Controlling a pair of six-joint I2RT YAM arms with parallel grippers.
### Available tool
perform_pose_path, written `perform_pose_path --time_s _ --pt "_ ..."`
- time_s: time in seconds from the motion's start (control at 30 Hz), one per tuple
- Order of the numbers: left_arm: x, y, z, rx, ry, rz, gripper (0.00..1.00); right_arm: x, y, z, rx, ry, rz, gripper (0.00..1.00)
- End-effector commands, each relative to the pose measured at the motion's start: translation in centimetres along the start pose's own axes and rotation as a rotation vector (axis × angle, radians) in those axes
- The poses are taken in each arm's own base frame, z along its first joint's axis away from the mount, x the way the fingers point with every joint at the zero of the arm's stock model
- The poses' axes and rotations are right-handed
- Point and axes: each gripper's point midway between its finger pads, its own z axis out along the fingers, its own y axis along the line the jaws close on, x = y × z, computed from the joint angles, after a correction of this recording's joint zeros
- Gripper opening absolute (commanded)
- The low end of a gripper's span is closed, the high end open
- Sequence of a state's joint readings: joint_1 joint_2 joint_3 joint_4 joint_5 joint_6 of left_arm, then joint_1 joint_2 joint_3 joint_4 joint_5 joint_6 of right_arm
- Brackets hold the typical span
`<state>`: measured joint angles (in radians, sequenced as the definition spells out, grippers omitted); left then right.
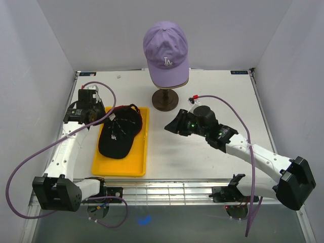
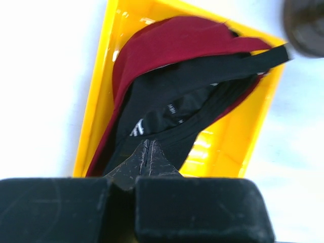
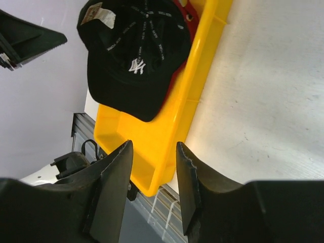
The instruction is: Stack the hats
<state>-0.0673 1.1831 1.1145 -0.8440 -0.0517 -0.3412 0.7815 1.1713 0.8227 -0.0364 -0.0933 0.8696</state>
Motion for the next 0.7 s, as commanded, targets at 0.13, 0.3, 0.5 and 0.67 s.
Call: perform_pose_path --time_s 0.13,0.3,0.5,0.67 --pt "-2.6 -2.4 -4.1 0.115 -0.082 -0.055 0.0 1.8 5.1 2.2 -0.017 0.0 -0.131 0.47" --pt "-5.0 -3.2 -6.9 0.14 -0.154 -0.114 0.29 3.5 9.8 5.3 -0.036 0.018 -0.187 0.51" --pt "-9.2 -4.1 -12.0 0.175 -0.275 -0.159 0.56 5.8 13.1 11.3 0.01 0.065 -0.271 0.57" --pt "-9.9 -5.4 -15.7 0.278 -0.338 -0.226 0.64 5.2 15.9 17.0 0.025 0.047 -0.323 0.64"
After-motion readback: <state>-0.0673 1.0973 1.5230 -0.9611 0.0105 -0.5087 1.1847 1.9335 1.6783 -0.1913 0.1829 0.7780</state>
